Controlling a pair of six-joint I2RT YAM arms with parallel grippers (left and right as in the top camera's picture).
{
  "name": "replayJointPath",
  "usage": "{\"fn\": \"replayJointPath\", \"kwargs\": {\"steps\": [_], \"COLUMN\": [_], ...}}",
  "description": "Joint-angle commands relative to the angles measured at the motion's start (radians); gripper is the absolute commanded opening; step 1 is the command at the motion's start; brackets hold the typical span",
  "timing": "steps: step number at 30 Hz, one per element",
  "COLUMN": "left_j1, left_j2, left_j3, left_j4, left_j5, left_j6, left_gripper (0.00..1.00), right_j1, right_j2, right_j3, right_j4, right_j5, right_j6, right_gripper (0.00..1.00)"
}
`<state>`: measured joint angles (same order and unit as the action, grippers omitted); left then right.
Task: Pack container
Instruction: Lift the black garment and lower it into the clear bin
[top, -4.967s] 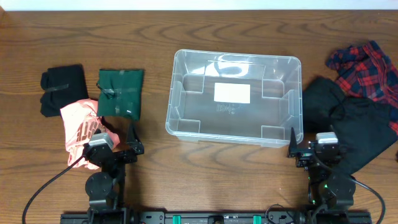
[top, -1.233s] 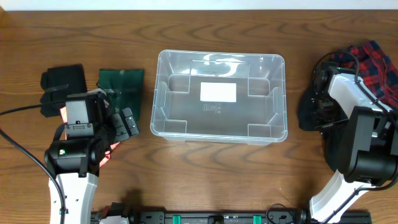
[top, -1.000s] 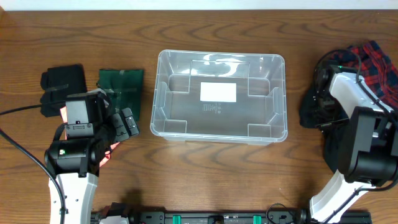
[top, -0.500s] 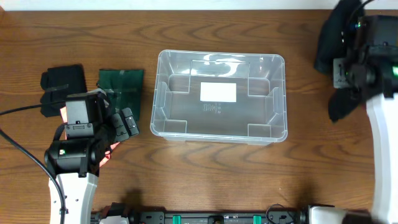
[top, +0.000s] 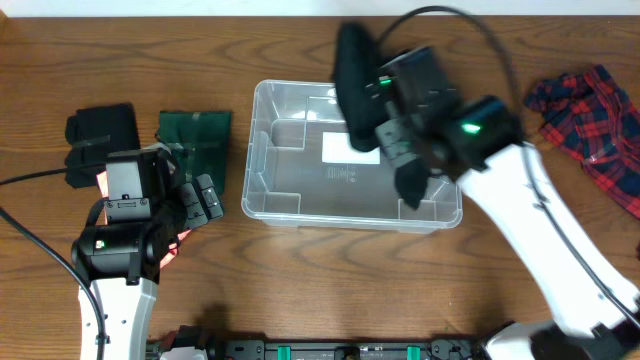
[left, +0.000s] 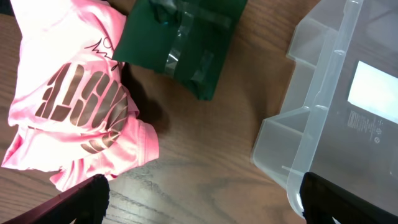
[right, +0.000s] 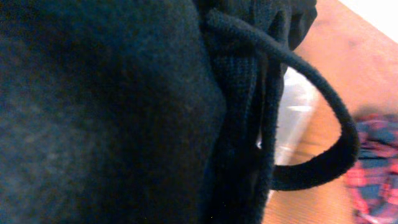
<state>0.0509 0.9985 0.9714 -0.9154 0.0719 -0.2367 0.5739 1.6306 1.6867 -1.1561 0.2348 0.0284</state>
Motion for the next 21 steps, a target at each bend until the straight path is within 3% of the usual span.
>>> {"fn": "replayJointPath", "kwargs": {"steps": [1, 5, 15, 16, 17, 18, 21], "left_j1": [0.005, 0.005, 0.005, 0.005, 0.005, 0.005, 0.005], "left_j2": [0.0, 0.0, 0.0, 0.0, 0.0, 0.0, 0.0], "left_j3": [0.021, 0.021, 0.021, 0.021, 0.021, 0.021, 0.021], "left_j4": [-0.004, -0.004, 0.0, 0.0, 0.001, 0.001, 0.0], "left_j5": [-0.001, -0.001, -0.001, -0.001, -0.001, -0.001, -0.001], "left_j6": [-0.009, -0.009, -0.009, -0.009, -0.009, -0.009, -0.009], "left_gripper": [0.98, 0.98, 0.98, 0.98, 0.98, 0.98, 0.98], "right_j1": [0.008, 0.011, 0.095, 0.104, 0.109, 0.111, 0.109], "right_j2": [0.068, 0.164, 0.246, 0.246, 0.246, 0.246, 0.236], "right_j3": [0.011, 0.011, 0.011, 0.011, 0.011, 0.011, 0.016], "right_j4": [0.003, -0.031, -0.061, -0.055, -0.051, -0.048, -0.042], "right_j5": [0.06, 0.043, -0.014, -0.01, -0.002, 0.011, 0.098], "right_j6": [0.064, 0.059, -0.183, -0.186, -0.187, -0.187, -0.125], "right_gripper": [0.01, 0.01, 0.01, 0.22, 0.94, 0.99, 0.99]}}
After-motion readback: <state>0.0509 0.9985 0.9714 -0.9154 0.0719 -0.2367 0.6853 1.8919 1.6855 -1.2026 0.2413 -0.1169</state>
